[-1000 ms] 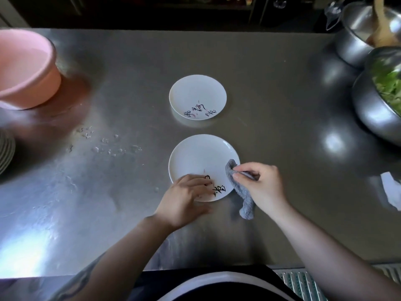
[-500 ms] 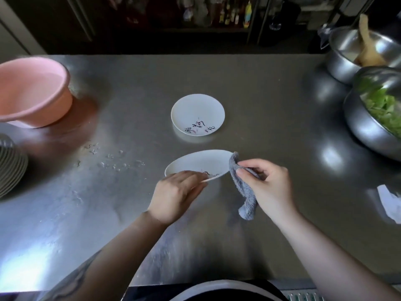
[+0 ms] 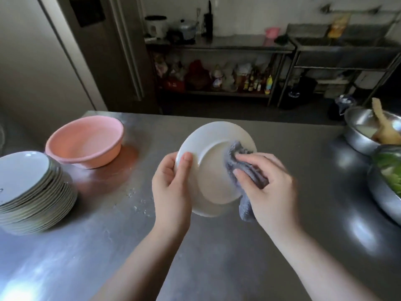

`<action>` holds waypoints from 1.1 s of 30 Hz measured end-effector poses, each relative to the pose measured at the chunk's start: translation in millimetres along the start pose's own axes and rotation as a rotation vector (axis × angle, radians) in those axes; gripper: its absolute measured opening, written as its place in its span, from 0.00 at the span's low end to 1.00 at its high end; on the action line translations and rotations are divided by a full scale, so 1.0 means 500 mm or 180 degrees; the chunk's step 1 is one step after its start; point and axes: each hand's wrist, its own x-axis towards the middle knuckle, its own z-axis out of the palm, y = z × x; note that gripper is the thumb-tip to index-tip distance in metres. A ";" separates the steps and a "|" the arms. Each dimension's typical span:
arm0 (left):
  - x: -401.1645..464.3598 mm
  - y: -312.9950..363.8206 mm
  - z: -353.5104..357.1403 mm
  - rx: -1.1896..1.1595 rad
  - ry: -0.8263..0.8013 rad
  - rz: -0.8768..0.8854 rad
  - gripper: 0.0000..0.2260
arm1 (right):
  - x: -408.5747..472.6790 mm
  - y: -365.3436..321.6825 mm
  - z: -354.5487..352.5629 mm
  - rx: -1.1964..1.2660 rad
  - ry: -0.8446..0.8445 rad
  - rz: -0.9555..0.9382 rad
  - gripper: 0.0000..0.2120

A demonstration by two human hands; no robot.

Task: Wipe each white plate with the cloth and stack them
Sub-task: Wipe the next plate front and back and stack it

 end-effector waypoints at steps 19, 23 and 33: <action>0.004 0.051 0.003 -0.0759 0.0010 -0.0215 0.07 | 0.044 -0.055 0.038 -0.0375 -0.0181 -0.1336 0.09; -0.005 0.047 -0.021 -0.0162 0.0013 0.0129 0.08 | 0.073 -0.083 0.020 -0.0156 0.0424 -0.1242 0.08; -0.013 0.054 -0.085 -0.0124 -0.0080 0.0043 0.10 | 0.076 -0.107 0.085 -0.0253 -0.0213 -0.1233 0.08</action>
